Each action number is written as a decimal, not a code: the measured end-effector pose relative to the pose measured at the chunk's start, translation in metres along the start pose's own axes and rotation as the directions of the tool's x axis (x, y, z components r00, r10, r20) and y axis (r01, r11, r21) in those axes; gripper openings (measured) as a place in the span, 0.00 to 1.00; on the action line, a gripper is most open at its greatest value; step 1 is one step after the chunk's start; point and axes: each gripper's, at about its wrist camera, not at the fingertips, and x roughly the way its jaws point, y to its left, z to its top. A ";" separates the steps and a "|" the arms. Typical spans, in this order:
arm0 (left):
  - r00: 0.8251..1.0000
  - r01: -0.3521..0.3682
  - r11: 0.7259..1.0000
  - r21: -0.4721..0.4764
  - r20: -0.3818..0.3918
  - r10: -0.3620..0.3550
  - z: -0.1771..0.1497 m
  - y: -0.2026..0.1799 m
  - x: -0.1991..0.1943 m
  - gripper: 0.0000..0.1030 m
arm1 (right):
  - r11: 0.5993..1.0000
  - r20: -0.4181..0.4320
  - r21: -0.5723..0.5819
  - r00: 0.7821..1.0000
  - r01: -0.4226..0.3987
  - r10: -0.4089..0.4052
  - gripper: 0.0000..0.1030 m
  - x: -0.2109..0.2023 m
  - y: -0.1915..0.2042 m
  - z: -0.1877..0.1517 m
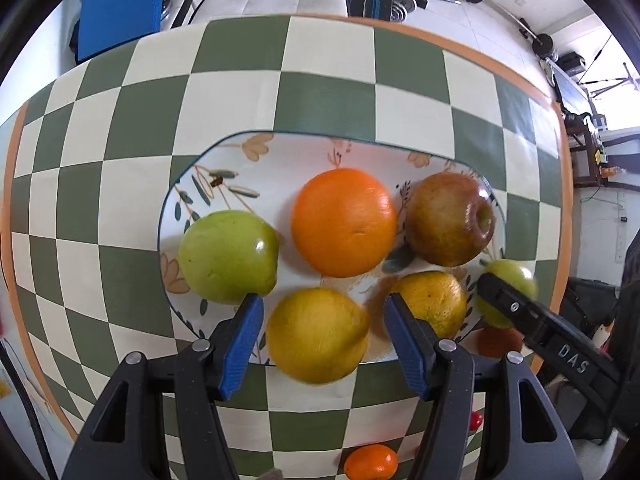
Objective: Organize fruits
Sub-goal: 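Carry the green apple and lemon onto the plate and open both grippers, then lift both grippers away and move toward the remaining tangerine and tomatoes, then grasp the tangerine with the left gripper while the right grasps the blood orange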
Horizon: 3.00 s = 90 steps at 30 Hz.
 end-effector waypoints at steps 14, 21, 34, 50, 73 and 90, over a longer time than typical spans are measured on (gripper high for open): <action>0.988 -0.122 0.992 -0.018 0.095 0.123 -0.017 0.012 -0.018 0.84 | 0.972 0.107 -0.167 0.983 0.164 -0.148 0.93 -0.045 0.027 -0.027; 0.972 -0.161 0.986 -0.036 0.167 0.165 -0.051 0.020 -0.041 0.84 | 0.944 0.173 -0.236 0.966 0.230 -0.192 0.93 -0.068 0.042 -0.070; 0.914 -0.202 0.979 -0.002 0.358 0.189 -0.136 0.007 -0.126 0.84 | 0.927 0.310 -0.301 0.942 0.225 -0.128 0.93 -0.152 0.064 -0.143; 0.856 -0.193 0.981 0.018 0.492 0.159 -0.214 -0.012 -0.204 0.84 | 0.926 0.425 -0.329 0.905 0.185 -0.029 0.93 -0.252 0.068 -0.225; 0.955 -0.200 0.960 0.198 0.259 0.145 -0.212 -0.067 -0.091 1.00 | 0.986 0.300 -0.113 0.951 0.118 -0.080 0.93 -0.208 -0.046 -0.230; 0.985 -0.146 0.962 0.232 -0.062 0.164 -0.207 -0.097 0.081 0.59 | 0.993 0.141 0.006 0.983 0.115 -0.115 0.93 -0.129 -0.130 -0.202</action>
